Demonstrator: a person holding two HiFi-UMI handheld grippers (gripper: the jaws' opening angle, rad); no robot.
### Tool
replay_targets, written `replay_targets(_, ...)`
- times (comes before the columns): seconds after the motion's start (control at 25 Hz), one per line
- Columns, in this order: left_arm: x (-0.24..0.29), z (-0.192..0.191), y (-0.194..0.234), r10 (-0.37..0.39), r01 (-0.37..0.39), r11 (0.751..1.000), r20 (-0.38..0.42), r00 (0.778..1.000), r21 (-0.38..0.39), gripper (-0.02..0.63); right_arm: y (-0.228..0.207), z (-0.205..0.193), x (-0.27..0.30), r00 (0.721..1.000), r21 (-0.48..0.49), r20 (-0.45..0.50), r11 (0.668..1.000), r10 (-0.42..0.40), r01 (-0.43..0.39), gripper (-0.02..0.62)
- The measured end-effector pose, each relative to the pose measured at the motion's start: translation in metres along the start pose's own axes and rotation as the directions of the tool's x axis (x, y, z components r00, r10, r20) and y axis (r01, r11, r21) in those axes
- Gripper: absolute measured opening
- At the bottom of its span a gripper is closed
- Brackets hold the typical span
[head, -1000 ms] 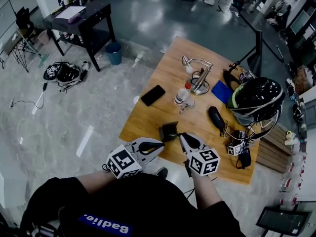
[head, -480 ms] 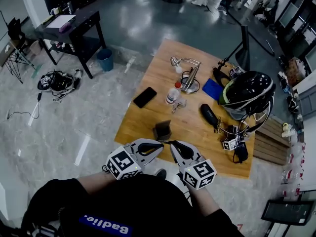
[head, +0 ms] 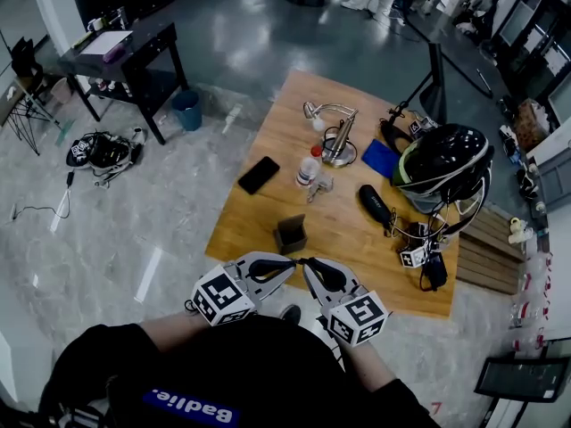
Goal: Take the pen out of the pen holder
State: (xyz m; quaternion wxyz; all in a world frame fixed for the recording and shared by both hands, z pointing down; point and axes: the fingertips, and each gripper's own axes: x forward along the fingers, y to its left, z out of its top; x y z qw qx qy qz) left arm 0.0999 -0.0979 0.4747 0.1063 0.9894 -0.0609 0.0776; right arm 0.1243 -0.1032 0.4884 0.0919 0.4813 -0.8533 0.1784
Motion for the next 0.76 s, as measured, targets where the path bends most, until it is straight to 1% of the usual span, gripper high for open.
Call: replay_targets(0.76, 0.0007, -0.0018, -0.0009, 0.005, -0.005, 1.0, 0.002, 1.0, -0.009, 0.009, -0.0006, -0.0004, -0.0002, 1.0, 0.0, -0.007, 1.0, 0.011, -0.011, 0.049)
